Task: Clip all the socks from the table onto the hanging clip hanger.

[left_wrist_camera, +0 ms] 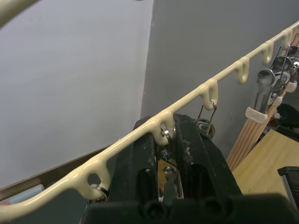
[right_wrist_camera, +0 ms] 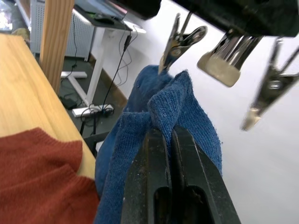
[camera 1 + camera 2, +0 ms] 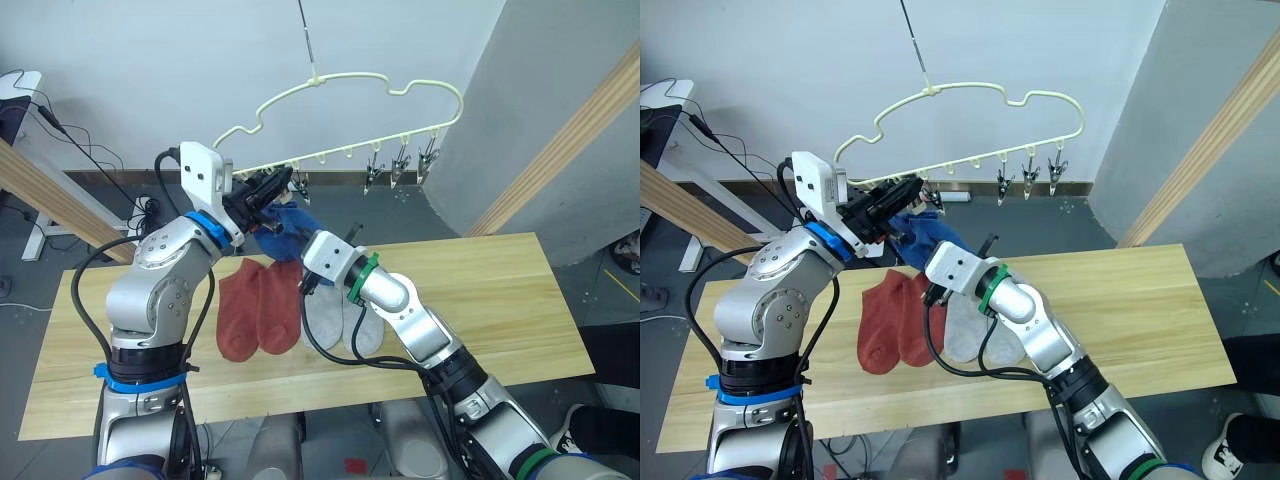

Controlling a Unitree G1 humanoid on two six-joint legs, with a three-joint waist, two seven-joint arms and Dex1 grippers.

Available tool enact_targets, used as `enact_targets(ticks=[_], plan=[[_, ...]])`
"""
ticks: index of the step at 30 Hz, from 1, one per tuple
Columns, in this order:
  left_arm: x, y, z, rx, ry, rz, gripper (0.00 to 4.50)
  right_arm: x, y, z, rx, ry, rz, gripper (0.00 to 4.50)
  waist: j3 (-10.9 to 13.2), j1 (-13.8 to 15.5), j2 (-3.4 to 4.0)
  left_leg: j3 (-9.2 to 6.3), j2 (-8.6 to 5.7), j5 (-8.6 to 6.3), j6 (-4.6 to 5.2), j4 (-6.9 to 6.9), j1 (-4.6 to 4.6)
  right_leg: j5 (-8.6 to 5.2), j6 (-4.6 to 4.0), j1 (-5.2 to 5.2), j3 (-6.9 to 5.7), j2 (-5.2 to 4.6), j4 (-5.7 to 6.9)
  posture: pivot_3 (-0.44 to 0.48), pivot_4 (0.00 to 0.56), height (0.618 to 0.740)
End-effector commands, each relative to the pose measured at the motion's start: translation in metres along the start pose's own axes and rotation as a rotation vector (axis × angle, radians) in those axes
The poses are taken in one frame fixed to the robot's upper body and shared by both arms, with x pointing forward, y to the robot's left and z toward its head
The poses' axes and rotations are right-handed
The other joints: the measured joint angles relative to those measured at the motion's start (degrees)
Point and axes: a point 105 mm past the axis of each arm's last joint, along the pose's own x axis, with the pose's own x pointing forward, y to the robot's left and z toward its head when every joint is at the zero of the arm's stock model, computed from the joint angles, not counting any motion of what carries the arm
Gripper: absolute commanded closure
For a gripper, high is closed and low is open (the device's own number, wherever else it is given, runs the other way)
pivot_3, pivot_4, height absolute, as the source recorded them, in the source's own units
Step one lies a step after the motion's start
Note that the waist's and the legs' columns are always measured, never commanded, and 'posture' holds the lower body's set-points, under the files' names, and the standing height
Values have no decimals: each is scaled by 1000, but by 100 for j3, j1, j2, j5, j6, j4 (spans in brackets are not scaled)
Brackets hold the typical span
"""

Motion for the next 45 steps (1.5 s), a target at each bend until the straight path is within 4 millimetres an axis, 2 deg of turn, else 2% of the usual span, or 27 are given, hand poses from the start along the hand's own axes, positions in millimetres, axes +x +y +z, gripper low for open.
enact_targets(ticks=[1,15,22,31,36,45], plan=[[-3,-8,28,43,-82,-32,4261,4,-6,15,-4,-69,-50,4500,0,0,0,0,0,1,-1,0,0,0,0,0,0,0,1,-225,334,733],[-15,-1,27,61,-33,-2,4261,12,5,17,10,-77,-51,4500,0,0,0,0,0,1,-1,1,0,0,-1,0,0,0,1,-209,332,733],[-17,1,30,56,-25,2,4261,15,11,11,55,-50,-72,4500,0,2,0,-1,0,1,-2,1,0,1,-1,0,-1,0,3,-207,333,733],[-17,0,26,40,-10,-5,4261,18,2,13,102,-53,-140,4500,0,-3,0,-1,1,1,-2,1,1,1,-1,0,-2,0,4,-209,334,733],[-16,-1,25,37,-7,-9,4261,18,2,18,112,-79,-141,4500,0,-3,0,-1,0,1,-2,2,1,1,-1,0,-2,0,4,-209,333,733],[-14,0,24,37,-9,-2,4261,19,2,40,102,-172,-125,4500,0,-2,0,-1,0,1,-2,2,1,1,-1,0,-2,0,4,-207,332,733]])
